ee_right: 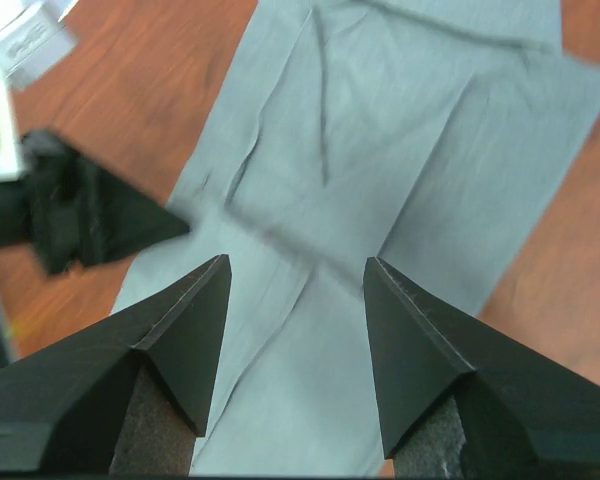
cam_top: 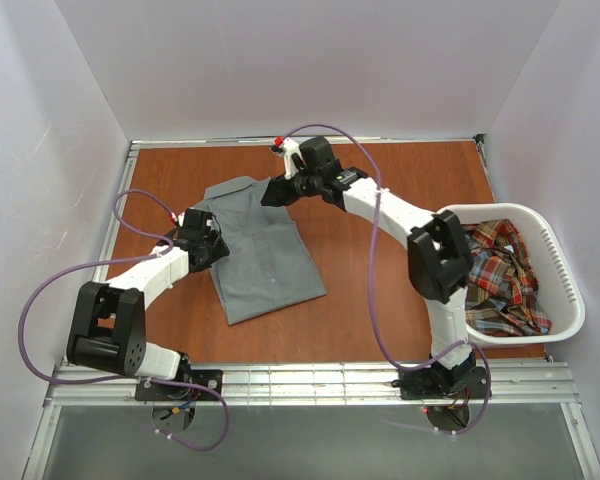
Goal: Fold and stack the long sleeve shirts
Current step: Fold the shirt
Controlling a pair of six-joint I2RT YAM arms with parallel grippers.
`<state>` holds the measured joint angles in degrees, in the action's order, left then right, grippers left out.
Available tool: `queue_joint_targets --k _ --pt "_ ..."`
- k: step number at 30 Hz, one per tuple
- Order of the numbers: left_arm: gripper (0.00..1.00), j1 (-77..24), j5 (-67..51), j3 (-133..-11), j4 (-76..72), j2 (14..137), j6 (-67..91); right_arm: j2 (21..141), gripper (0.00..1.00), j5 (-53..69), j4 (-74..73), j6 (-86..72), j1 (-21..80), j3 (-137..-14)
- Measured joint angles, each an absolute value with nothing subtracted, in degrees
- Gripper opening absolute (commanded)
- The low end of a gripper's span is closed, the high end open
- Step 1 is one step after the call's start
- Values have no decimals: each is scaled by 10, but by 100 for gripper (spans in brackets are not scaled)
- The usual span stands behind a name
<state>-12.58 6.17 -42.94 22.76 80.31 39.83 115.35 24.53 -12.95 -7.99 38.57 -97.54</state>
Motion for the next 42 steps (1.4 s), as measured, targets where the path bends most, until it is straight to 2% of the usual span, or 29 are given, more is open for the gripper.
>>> queue_joint_targets --k 6,16,23,27,30,31,42 --pt "50 -121 50 -430 210 833 395 1289 47 214 -114 -69 402 -1076" --pt "45 -121 39 -430 200 841 395 1384 32 123 -116 -77 412 -1096" --pt "29 -121 36 -430 192 854 396 1385 31 104 -112 -86 411 -1093" --pt "14 -121 36 -430 190 856 394 1385 28 101 -100 -88 410 -1087" --pt "7 -121 36 -430 190 856 390 1382 26 99 -88 -93 409 -1077" --pt "0 -121 37 -429 190 855 390 1380 25 99 -81 -96 407 -1071" --pt "0 -109 41 -416 191 842 410 1354 24 110 -59 -117 380 -1023"
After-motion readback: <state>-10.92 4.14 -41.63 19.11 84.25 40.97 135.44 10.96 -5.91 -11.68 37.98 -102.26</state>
